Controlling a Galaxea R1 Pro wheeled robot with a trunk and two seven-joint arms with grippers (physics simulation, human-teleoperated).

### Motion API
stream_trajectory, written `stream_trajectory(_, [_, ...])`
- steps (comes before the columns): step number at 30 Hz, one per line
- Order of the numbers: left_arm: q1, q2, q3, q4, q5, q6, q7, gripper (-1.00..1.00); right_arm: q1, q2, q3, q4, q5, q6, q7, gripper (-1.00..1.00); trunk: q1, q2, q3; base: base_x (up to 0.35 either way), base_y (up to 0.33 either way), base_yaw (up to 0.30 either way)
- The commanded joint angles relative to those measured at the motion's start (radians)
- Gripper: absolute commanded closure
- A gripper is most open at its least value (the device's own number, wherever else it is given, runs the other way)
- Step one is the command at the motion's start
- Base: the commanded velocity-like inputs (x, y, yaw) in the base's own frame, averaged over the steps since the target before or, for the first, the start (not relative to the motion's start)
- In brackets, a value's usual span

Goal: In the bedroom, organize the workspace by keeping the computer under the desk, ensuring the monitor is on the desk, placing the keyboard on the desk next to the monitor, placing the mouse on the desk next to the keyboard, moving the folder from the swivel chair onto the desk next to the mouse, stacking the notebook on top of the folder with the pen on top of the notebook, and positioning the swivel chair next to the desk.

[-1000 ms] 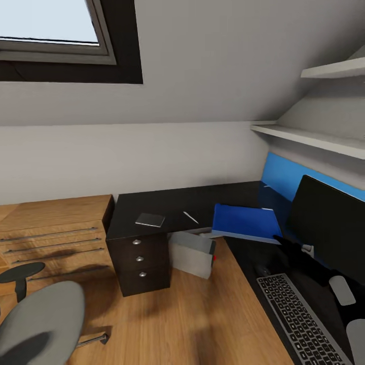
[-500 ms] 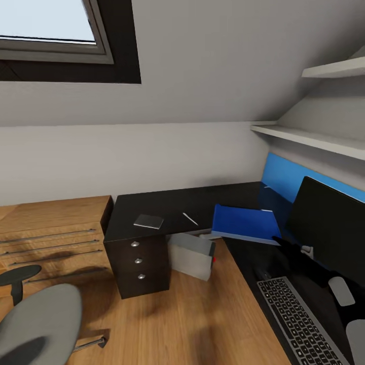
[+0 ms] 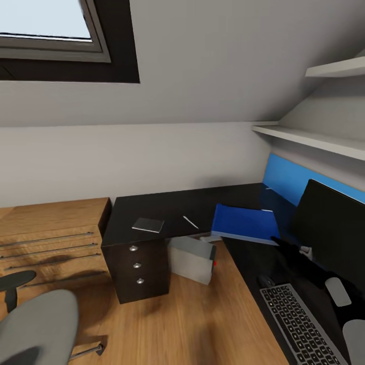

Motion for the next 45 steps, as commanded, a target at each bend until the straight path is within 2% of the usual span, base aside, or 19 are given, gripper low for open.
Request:
stream_trajectory(1, [-0.001,0.000,-0.002,0.000,0.001,-0.003,0.002,-1.00,-0.001,0.003,-0.003,0.001,-0.003,-0.006,-0.001,1.00,0.001,-0.001,-0.002,0.206,0.000,0.000])
stream_trajectory(4, [-0.001,-0.001,-0.002,0.000,0.000,-0.002,0.002,-1.00,-0.001,0.022,-0.003,0.003,-0.005,-0.087,-0.036,1.00,0.001,-0.001,-0.002,0.093,0.000,0.000])
stream_trajectory(7, [-0.001,-0.002,-0.002,0.000,0.000,-0.002,0.002,-1.00,-0.001,0.032,-0.002,0.004,-0.008,-0.126,-0.062,1.00,0.001,-0.001,-0.002,0.031,0.000,0.000])
stream_trajectory(21, [-0.001,-0.004,-0.002,0.000,-0.001,-0.002,0.002,-1.00,-0.001,0.160,-0.004,0.003,-0.008,-0.181,-0.124,1.00,0.001,-0.001,-0.002,0.002,0.000,0.000])
stream_trajectory(29, [-0.001,-0.004,-0.002,0.000,-0.001,-0.003,0.002,-1.00,-0.001,0.181,-0.006,0.003,-0.009,-0.203,-0.132,1.00,0.001,-0.001,-0.002,0.000,0.000,0.000])
stream_trajectory(32, [0.000,-0.005,-0.002,0.000,0.000,-0.003,0.002,-1.00,-0.001,0.199,-0.007,0.004,-0.010,-0.224,-0.137,1.00,0.001,-0.001,-0.002,0.000,0.000,0.000])
stream_trajectory(40, [-0.001,-0.005,-0.002,0.000,0.001,-0.003,0.002,-1.00,-0.001,0.252,-0.010,0.003,-0.011,-0.324,-0.142,1.00,0.001,-0.001,-0.002,0.000,0.000,0.000])
stream_trajectory(45, [0.000,-0.006,-0.002,0.001,0.001,-0.002,0.002,-1.00,-0.001,0.267,-0.011,0.004,-0.011,-0.412,-0.212,1.00,0.001,-0.001,-0.002,0.000,0.000,0.000])
